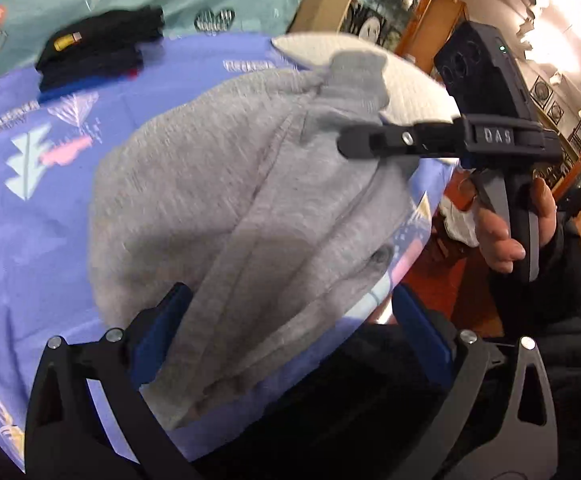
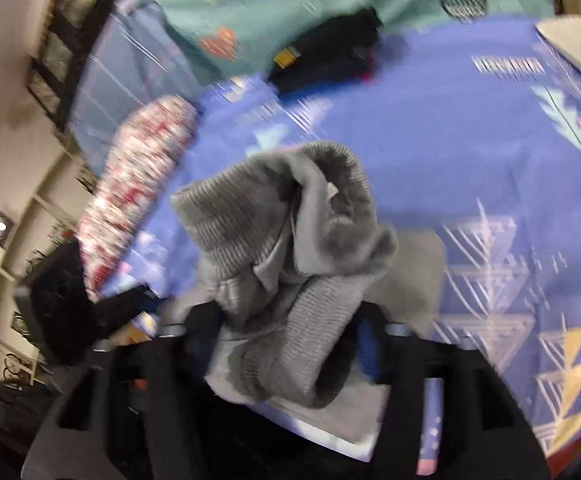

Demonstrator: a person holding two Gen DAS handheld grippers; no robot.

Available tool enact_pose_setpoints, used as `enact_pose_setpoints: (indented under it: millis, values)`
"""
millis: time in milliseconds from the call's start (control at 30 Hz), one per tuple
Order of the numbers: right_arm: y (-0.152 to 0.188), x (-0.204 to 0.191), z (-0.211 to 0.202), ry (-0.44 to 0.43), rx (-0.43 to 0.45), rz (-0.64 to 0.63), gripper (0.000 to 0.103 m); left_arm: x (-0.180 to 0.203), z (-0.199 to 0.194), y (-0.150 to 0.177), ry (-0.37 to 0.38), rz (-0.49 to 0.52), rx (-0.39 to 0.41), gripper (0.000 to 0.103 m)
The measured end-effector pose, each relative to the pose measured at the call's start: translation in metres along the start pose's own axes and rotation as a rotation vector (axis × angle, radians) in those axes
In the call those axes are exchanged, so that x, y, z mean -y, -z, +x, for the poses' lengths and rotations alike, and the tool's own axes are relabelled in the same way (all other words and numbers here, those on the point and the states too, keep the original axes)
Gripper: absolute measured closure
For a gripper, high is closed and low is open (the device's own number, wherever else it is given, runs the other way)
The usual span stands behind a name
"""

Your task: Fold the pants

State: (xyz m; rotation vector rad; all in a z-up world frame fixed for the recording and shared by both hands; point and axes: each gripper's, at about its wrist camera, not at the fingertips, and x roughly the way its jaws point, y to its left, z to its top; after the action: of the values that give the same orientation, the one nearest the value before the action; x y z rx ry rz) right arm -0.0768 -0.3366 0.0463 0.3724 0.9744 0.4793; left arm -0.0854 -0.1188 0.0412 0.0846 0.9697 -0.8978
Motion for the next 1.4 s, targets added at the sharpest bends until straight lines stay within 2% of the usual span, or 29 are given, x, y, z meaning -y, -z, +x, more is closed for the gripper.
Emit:
enact_pose_setpoints:
  millis: [67, 100, 133, 200, 267, 300, 367, 433, 467, 533, 633, 700, 833, 933, 967, 1033, 1067, 1133, 1167, 1233, 1300, 1367, 1400]
  values:
    - [0.016, 0.033, 0.019, 0.099, -0.079, 0.070, 0.026, -0.018, 0.022, 0.005, 0.033, -0.069, -0.069, 0.002]
    - [0.022, 0.044, 0.017, 0.055, -0.073, 0.109, 0.026, -0.022, 0.022, 0.007, 0.060, -0.089, -0.059, 0.002]
    - [0.027, 0.049, 0.008, 0.015, -0.046, 0.132, 0.026, -0.020, 0.016, 0.009, 0.063, -0.079, -0.040, 0.002]
    - [0.028, 0.041, -0.030, 0.046, 0.085, 0.108, 0.026, -0.012, 0.003, 0.010, 0.076, -0.047, -0.017, 0.002]
    - [0.020, 0.024, -0.061, -0.002, 0.190, 0.075, 0.025, -0.003, -0.009, 0.009, 0.106, -0.011, 0.008, 0.002]
    - [0.011, 0.010, -0.072, -0.018, 0.227, 0.043, 0.023, 0.003, -0.011, 0.009, 0.111, 0.020, 0.017, 0.002]
    - [-0.008, -0.018, -0.073, -0.040, 0.241, -0.026, 0.019, 0.009, -0.002, 0.008, 0.135, 0.033, -0.011, 0.002]
    - [-0.027, -0.030, -0.060, -0.057, 0.215, -0.050, 0.018, 0.010, 0.009, 0.008, 0.163, 0.005, -0.040, 0.002]
    - [-0.039, -0.036, -0.043, -0.076, 0.173, -0.044, 0.018, 0.011, 0.012, 0.007, 0.168, -0.001, -0.047, 0.002]
    - [-0.053, -0.040, -0.014, -0.085, 0.090, -0.032, 0.018, 0.022, 0.012, 0.011, 0.157, 0.027, -0.053, 0.002]
    - [-0.062, -0.044, 0.009, -0.036, -0.010, -0.031, 0.018, 0.036, 0.004, 0.009, 0.149, 0.091, -0.034, 0.002]
    - [-0.053, -0.034, 0.008, -0.006, -0.093, 0.003, 0.018, 0.038, 0.000, 0.007, 0.155, 0.108, -0.016, 0.002]
    - [-0.008, -0.005, -0.010, 0.009, -0.173, 0.061, 0.018, 0.029, -0.002, 0.010, 0.207, 0.088, -0.013, 0.002]
    - [0.029, 0.036, 0.005, 0.052, -0.248, 0.219, 0.017, 0.018, 0.008, 0.008, 0.236, 0.051, -0.041, 0.002]
    - [0.038, 0.049, 0.008, 0.070, -0.249, 0.278, 0.017, 0.014, 0.010, 0.007, 0.243, 0.031, -0.048, 0.002]
    - [0.034, 0.041, -0.007, 0.061, -0.177, 0.256, 0.018, 0.013, 0.007, 0.006, 0.229, 0.035, -0.039, 0.002]
    - [0.022, 0.022, -0.031, 0.065, -0.081, 0.184, 0.018, 0.017, 0.002, 0.006, 0.211, 0.060, -0.025, 0.002]
    - [0.002, -0.016, -0.064, 0.040, 0.050, 0.060, 0.017, 0.027, -0.016, 0.010, 0.207, 0.118, 0.014, 0.002]
    - [-0.007, -0.033, -0.070, 0.019, 0.076, 0.008, 0.017, 0.029, -0.022, 0.012, 0.210, 0.134, 0.026, 0.002]
    - [-0.025, -0.072, -0.062, 0.010, 0.064, -0.115, 0.017, 0.022, -0.019, 0.015, 0.229, 0.105, 0.009, 0.002]
    - [-0.041, -0.104, -0.028, 0.004, 0.000, -0.217, 0.017, 0.006, 0.005, 0.019, 0.273, 0.010, -0.069, 0.002]
    - [-0.051, -0.106, 0.019, 0.021, -0.081, -0.215, 0.016, -0.006, 0.032, 0.028, 0.287, -0.057, -0.129, 0.002]
    - [-0.053, -0.097, 0.046, 0.038, -0.140, -0.173, 0.016, -0.003, 0.035, 0.032, 0.264, -0.038, -0.123, 0.002]
